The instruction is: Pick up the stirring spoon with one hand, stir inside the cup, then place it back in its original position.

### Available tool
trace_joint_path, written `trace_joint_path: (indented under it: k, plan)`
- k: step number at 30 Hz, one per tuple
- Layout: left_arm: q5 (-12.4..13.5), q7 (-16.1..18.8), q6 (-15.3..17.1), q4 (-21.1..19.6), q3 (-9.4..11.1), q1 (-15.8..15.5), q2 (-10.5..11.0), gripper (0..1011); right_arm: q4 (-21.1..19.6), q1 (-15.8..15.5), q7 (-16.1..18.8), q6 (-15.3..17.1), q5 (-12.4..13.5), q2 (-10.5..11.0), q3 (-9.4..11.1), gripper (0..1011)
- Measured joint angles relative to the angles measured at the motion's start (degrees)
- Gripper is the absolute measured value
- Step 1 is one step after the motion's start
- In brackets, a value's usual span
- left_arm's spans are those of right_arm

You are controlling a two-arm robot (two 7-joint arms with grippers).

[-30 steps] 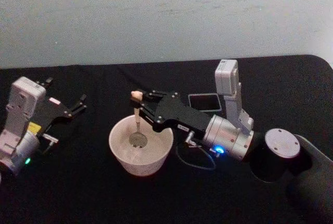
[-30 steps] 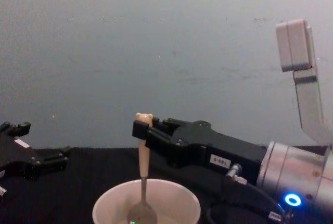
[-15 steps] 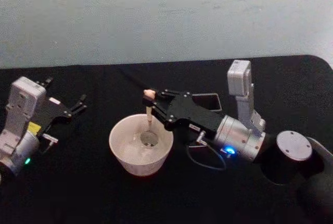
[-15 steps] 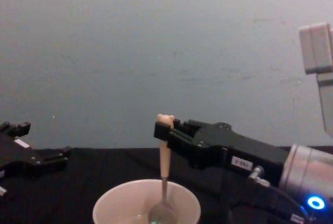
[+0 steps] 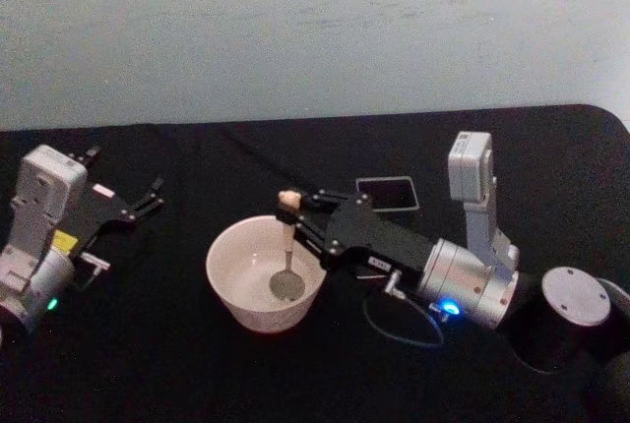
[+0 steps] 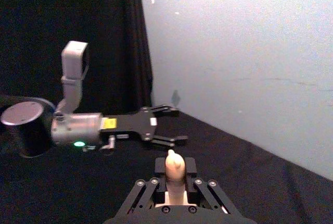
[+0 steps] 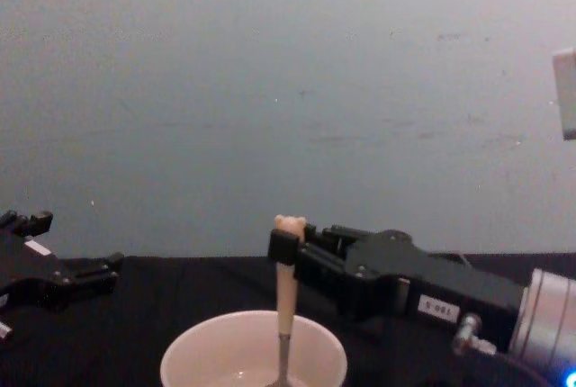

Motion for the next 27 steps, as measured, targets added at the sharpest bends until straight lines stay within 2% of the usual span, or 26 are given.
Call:
trace_joint_path:
  k: [10, 15, 22, 27]
  plan:
    - [0.0, 0.0, 0.0, 0.0, 0.0, 0.0, 0.0, 1001, -0.7, 0.0, 1.0, 0.6, 0.3, -0.5, -2.0, 212]
    - [0.0, 0.0, 0.0, 0.0, 0.0, 0.0, 0.0, 1002, 2.0, 2.0, 1.1, 0.0, 0.0, -2.4, -3.0, 212]
    - [0.0, 0.0, 0.0, 0.0, 0.0, 0.0, 0.0, 1001, 5.4, 4.5, 0.6, -1.2, -0.9, -4.4, -3.1, 212]
    - [0.0, 0.0, 0.0, 0.0, 0.0, 0.0, 0.0, 1001, 6.7, 5.3, -0.1, -1.7, -1.2, -4.8, -2.4, 212]
